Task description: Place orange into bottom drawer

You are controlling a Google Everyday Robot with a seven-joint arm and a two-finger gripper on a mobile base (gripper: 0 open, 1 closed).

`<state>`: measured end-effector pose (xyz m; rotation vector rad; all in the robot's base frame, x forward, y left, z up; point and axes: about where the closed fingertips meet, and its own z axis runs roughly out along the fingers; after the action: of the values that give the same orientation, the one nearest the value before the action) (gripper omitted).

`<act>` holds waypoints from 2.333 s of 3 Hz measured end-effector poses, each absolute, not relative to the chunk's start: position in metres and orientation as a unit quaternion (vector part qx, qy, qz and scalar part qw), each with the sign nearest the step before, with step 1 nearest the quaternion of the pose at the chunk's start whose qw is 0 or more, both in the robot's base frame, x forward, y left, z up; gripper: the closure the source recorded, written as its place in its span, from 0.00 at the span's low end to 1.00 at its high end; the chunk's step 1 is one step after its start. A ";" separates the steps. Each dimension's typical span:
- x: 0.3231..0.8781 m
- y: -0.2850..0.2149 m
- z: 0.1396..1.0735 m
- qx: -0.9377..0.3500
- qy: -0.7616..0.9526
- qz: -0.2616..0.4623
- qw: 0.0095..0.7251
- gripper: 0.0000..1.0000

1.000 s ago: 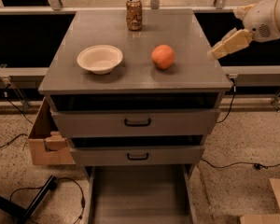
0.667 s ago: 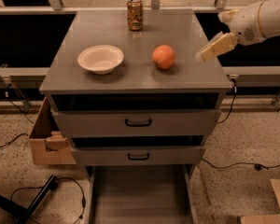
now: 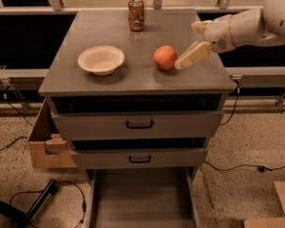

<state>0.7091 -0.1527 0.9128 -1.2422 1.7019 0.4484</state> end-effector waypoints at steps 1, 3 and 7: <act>0.713 -0.121 0.893 -0.526 0.684 0.198 0.465 0.00; 0.723 -0.074 0.858 -0.545 0.680 0.207 0.445 0.18; 0.744 -0.062 0.872 -0.554 0.670 0.204 0.450 1.00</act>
Offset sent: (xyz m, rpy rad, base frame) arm 0.0178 0.0907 -0.0537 -0.0322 0.0244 0.1277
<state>0.7442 -0.0624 0.8722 -1.3687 1.6570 0.5048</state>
